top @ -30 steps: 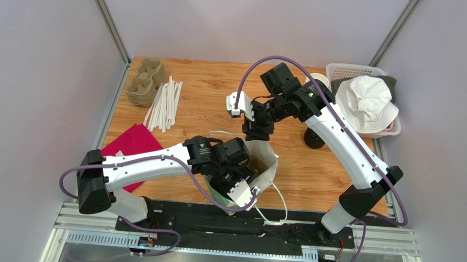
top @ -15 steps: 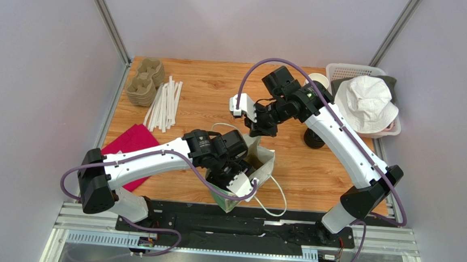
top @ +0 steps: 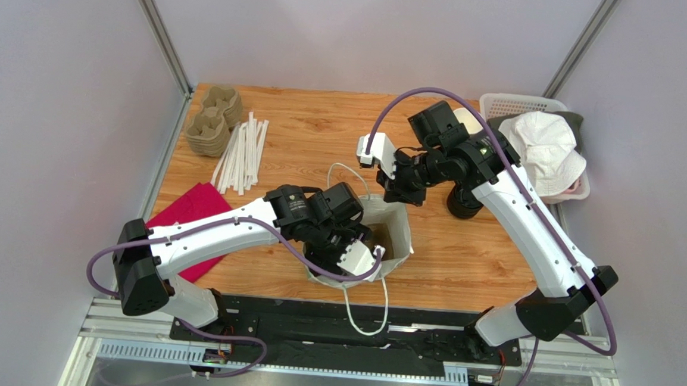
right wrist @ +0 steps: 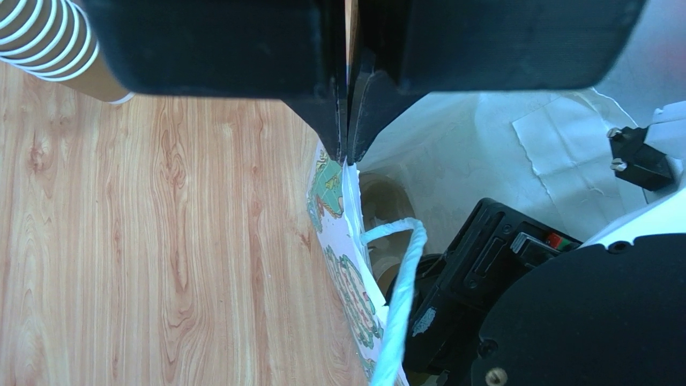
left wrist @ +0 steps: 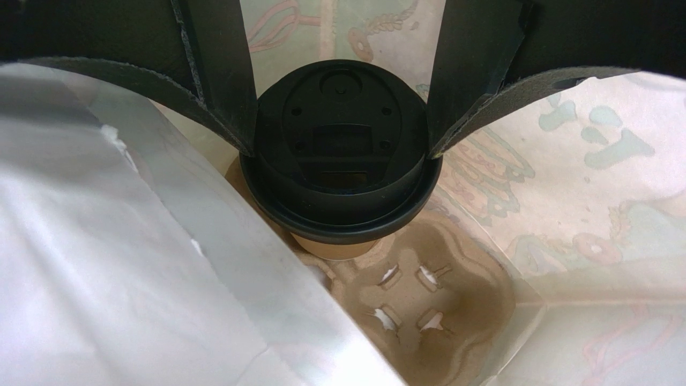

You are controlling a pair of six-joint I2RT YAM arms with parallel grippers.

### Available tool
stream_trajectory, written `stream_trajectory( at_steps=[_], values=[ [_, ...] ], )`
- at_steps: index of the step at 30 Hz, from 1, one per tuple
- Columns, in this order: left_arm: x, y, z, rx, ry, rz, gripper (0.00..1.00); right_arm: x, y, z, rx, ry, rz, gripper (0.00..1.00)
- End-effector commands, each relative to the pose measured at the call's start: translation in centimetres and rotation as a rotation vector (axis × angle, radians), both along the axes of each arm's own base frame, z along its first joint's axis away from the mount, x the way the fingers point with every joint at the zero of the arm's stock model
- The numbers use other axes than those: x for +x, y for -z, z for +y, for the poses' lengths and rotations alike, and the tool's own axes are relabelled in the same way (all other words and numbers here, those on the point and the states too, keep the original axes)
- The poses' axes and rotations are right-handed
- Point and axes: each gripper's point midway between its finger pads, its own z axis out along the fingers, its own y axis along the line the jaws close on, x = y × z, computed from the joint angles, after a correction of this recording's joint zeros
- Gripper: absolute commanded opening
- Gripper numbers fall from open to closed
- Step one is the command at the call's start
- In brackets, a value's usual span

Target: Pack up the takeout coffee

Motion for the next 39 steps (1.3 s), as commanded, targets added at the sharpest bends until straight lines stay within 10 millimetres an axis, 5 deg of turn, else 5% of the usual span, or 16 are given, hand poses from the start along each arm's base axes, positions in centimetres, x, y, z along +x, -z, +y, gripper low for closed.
stream_trajectory(
  at_steps=[1, 15, 22, 29, 39],
  values=[
    [0.9, -1.1, 0.4, -0.018, -0.078, -0.006, 0.0, -2.4, 0.1, -2.3, -0.039, 0.061, 0.061, 0.0],
    [1.3, -0.2, 0.9, -0.022, -0.139, -0.042, 0.0, -5.3, -1.5, -2.6, 0.067, 0.081, 0.09, 0.0],
    [1.0, 0.2, 0.3, -0.019, -0.126, -0.048, 0.0, -4.5, 0.3, -2.4, 0.013, 0.095, 0.112, 0.0],
    [1.3, 0.5, 0.1, -0.014, -0.124, -0.06, 0.0, -3.2, 0.6, -1.8, 0.003, 0.103, 0.103, 0.41],
    [1.1, 0.9, 0.1, -0.005, -0.109, -0.046, 0.0, -2.0, -0.2, 0.2, 0.043, 0.081, 0.124, 0.56]
  ],
)
